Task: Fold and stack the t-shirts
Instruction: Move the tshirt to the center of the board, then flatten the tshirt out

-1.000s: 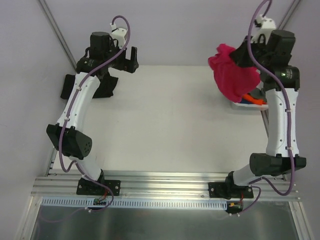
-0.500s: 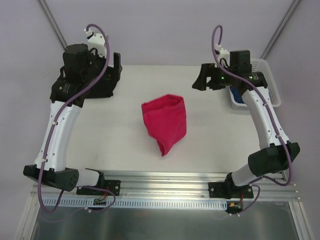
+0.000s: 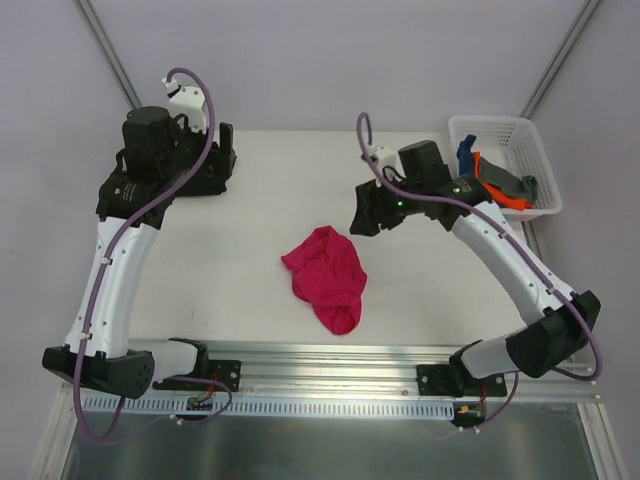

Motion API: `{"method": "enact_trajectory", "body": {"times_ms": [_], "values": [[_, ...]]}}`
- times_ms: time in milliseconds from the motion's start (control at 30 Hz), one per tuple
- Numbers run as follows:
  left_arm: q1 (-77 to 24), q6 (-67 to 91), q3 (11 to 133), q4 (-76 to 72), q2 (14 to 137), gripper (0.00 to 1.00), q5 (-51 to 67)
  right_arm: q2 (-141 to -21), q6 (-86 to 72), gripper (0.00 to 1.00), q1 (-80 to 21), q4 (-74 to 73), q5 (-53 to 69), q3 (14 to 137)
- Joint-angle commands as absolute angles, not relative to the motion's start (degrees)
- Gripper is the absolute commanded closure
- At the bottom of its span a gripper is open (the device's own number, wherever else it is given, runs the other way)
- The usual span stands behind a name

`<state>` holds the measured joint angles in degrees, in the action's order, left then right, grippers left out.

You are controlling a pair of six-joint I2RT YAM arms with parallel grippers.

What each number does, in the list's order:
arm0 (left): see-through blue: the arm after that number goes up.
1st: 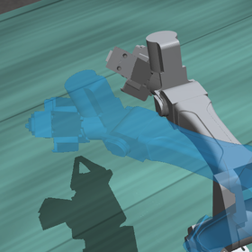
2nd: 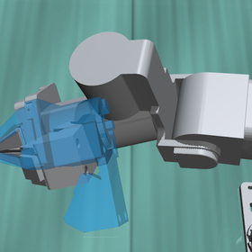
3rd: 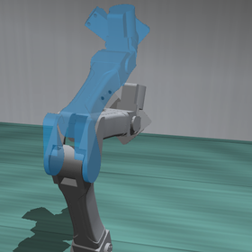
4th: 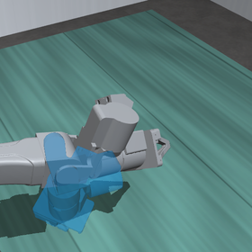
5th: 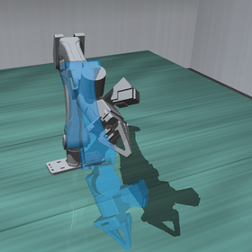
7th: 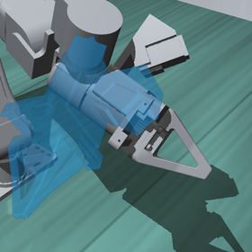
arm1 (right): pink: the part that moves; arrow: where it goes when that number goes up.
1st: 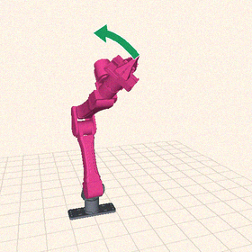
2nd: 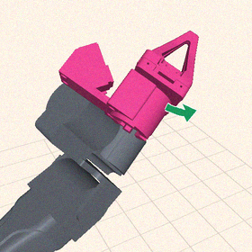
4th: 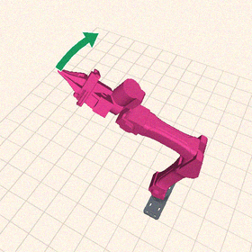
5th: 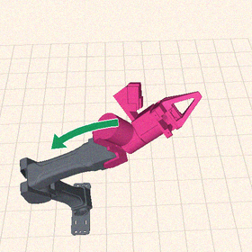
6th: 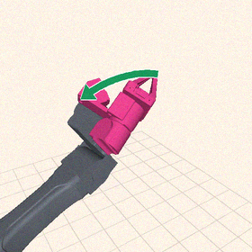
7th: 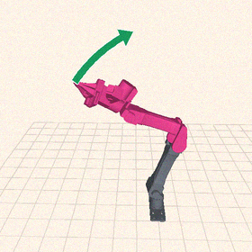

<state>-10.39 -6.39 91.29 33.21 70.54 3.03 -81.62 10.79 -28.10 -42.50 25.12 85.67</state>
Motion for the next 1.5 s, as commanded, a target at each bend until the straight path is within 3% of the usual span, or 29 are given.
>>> {"method": "enact_trajectory", "body": {"times_ms": [0,133,267,467,567,867,1233,1467], "values": [[-9.67,-5.18,93.86,32.26,71.19,0.01,-1.04,-81.82,16.60,0.43,-34.00,-45.87,23.03,83.15],[-8.71,-5.80,101.31,31.47,75.83,0.01,-2.54,-88.13,21.61,0.63,-39.71,-50.44,18.12,83.58],[-7.21,-4.75,105.82,31.12,79.10,0.01,-1.41,-94.63,24.69,0.66,-44.98,-51.59,14.51,85.59],[-5.19,-4.39,105.03,30.76,80.51,0.01,-4.30,-108.25,31.03,0.53,-49.22,-52.03,12.66,93.58],[-3.17,-5.89,105.03,30.59,80.60,0.01,-5.62,-113.97,28.31,0.40,-49.57,-52.12,14.41,102.46],[-1.67,-7.82,106.96,29.97,81.65,0.01,-4.66,-118.92,27.86,0.27,-55.98,-52.29,13.54,109.51],[-1.32,-6.24,105.21,29.62,82.79,0.01,-1.50,-113.20,29.87,0.27,-62.49,-53.09,10.99,97.92],[-0.62,-5.98,101.61,29.62,79.81,0.01,-0.53,-115.04,32.43,0.27,-62.58,-52.29,6.43,99.05]]}}
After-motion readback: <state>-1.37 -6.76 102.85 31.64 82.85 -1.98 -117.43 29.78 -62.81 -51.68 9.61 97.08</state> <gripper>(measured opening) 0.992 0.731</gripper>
